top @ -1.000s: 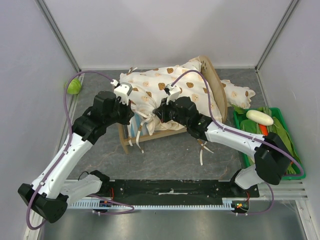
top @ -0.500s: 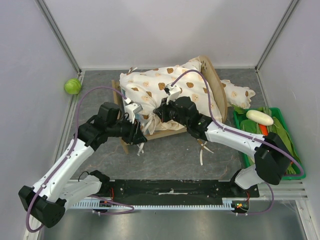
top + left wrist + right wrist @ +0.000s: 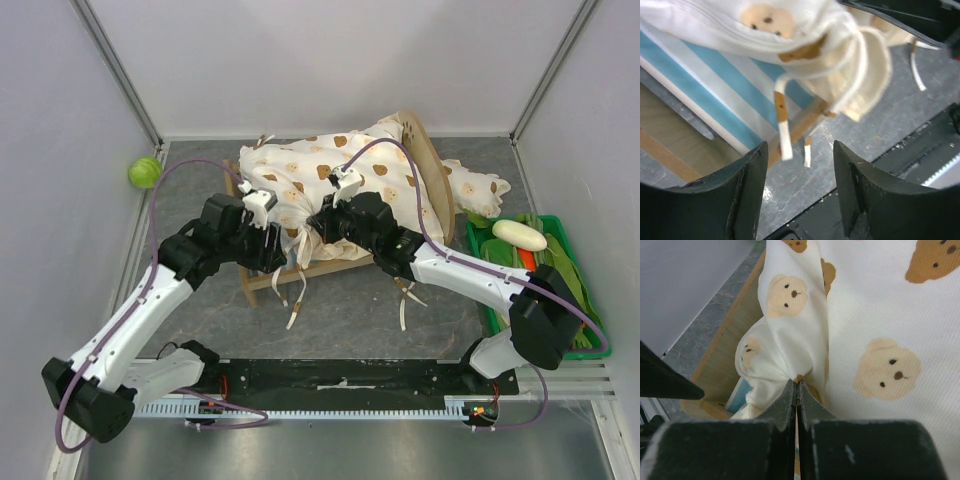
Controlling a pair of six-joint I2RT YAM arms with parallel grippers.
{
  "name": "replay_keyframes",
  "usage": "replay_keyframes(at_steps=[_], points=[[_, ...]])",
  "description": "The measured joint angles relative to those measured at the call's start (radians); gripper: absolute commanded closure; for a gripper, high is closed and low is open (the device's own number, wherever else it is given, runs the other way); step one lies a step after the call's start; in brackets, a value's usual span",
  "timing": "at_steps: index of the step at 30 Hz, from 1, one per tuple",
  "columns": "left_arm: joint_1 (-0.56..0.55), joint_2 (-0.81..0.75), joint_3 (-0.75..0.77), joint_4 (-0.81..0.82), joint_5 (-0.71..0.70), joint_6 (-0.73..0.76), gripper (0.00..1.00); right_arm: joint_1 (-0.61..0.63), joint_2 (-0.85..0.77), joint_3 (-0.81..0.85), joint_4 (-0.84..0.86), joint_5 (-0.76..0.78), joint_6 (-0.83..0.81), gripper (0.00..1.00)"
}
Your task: Set up the pet bed
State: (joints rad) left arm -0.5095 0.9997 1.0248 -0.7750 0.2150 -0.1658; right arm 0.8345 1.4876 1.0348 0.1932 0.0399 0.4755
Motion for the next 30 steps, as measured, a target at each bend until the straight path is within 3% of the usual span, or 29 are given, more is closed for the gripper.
replay_keyframes(at_steps=[7, 19, 22, 23, 25, 30], points=[[0.0, 0.166, 0.007, 0.031, -0.09, -0.005, 0.43, 0.0, -0.002, 0.0, 0.0, 0.001, 0.0, 1.0], [0.0, 0.237, 0.005, 0.053, -0.074, -0.005, 0.46, 0.0, -0.003, 0.0, -0.001, 0.001, 0.0, 0.99], [-0.002, 0.243, -0.007, 0.06, -0.055, -0.008, 0.65, 0.0, -0.003, 0.0, -0.001, 0.001, 0.0, 0.99], [-0.002, 0.243, -0.011, 0.064, -0.049, -0.01, 0.8, 0.0, -0.003, 0.0, -0.001, 0.001, 0.0, 0.99], [-0.002, 0.243, -0.018, 0.071, -0.042, -0.017, 0.98, 0.0, -0.003, 0.0, -0.001, 0.001, 0.0, 0.99], [-0.002, 0.245, -0.019, 0.069, -0.04, -0.02, 0.98, 0.0, -0.003, 0.0, -0.001, 0.001, 0.0, 0.99]])
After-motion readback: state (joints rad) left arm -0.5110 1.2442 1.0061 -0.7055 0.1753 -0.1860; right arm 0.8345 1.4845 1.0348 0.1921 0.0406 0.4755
